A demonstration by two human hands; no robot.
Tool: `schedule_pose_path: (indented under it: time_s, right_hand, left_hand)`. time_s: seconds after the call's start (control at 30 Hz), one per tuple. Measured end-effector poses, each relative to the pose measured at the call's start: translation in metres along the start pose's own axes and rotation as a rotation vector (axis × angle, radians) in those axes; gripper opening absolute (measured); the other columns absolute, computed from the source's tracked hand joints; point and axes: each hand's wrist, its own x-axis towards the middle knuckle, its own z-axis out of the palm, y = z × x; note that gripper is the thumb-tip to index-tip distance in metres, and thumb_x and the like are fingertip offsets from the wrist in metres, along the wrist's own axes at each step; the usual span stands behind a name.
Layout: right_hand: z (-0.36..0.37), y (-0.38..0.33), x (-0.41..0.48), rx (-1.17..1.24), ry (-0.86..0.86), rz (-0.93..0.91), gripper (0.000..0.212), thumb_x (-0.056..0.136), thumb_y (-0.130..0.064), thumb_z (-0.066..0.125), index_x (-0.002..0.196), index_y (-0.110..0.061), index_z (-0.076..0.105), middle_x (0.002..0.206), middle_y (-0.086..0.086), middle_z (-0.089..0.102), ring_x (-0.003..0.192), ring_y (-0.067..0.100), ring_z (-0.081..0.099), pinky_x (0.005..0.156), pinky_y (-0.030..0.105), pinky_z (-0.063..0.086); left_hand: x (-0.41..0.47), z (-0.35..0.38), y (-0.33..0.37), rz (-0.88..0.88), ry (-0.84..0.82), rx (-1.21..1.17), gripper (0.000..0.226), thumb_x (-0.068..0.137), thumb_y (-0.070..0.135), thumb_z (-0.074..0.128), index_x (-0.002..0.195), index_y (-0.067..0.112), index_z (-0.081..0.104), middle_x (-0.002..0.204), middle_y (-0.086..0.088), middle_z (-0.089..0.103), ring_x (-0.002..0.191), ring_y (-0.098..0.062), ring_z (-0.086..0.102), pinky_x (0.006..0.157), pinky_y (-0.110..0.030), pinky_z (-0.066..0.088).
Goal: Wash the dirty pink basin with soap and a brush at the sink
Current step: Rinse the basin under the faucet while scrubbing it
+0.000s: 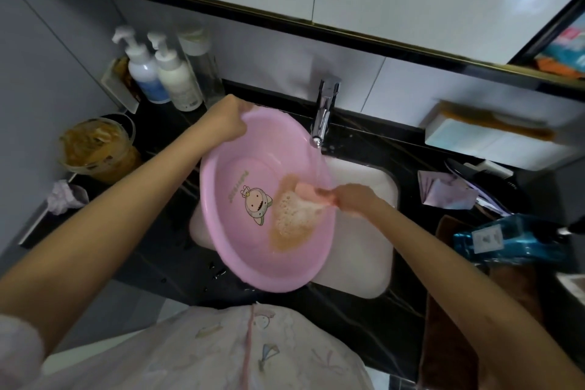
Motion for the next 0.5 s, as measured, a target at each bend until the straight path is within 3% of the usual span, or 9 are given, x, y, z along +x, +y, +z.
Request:
schedule_pose_path:
  time_s: [0.13,0.2,0.33,0.43,0.5]
  right_hand:
    - [0.014,-0.004,-0.009,0.310,-0.235,-0.078,0.046,0.099,-0.016,0.044,0.142,-0.031,0.040,0.149,0.003,0.038,0.132,0.024,0.041,0.102,0.028,0.034]
    - [0.008,-0.003,-0.006,0.280,-0.243,-0.109,0.049,0.098,-0.011,0.044,0.141,-0.033,0.041,0.149,0.003,0.038,0.132,0.024,0.041,0.103,0.027,0.033]
    - [-0.015,-0.004,0.003,0.071,-0.005,-0.096,0.047,0.099,-0.020,0.041,0.139,-0.043,0.040,0.142,-0.003,0.048,0.125,0.022,0.049,0.099,0.029,0.040]
    - [-0.031,0.000,0.012,0.102,0.186,-0.055,0.037,0.095,-0.030,0.049,0.131,-0.030,0.054,0.122,0.005,0.062,0.112,0.023,0.058,0.073,0.018,0.045]
    - [-0.038,0.001,0.013,0.111,0.257,-0.029,0.041,0.097,-0.026,0.046,0.136,-0.040,0.046,0.111,0.007,0.065,0.101,0.023,0.062,0.072,0.021,0.047]
  left_hand:
    - [0.011,0.000,0.006,0.005,-0.073,0.030,0.055,0.076,-0.010,0.043,0.121,0.014,0.063,0.105,-0.011,0.067,0.095,-0.025,0.062,0.075,-0.028,0.046]
    - [0.016,0.000,0.009,-0.019,-0.096,0.049,0.056,0.075,-0.010,0.043,0.121,0.014,0.063,0.105,-0.011,0.067,0.095,-0.027,0.063,0.077,-0.029,0.049]
    - [0.022,-0.002,0.019,-0.046,-0.165,0.110,0.060,0.071,-0.011,0.041,0.120,0.014,0.064,0.099,-0.011,0.067,0.087,-0.028,0.064,0.069,-0.031,0.052]
    - [0.027,-0.004,0.030,-0.047,-0.225,0.196,0.064,0.069,-0.013,0.043,0.126,0.014,0.060,0.105,-0.013,0.065,0.090,-0.031,0.062,0.069,-0.031,0.051]
    - [0.028,-0.004,0.040,-0.036,-0.280,0.274,0.065,0.070,-0.013,0.046,0.129,0.012,0.057,0.111,-0.015,0.063,0.094,-0.033,0.061,0.070,-0.031,0.050]
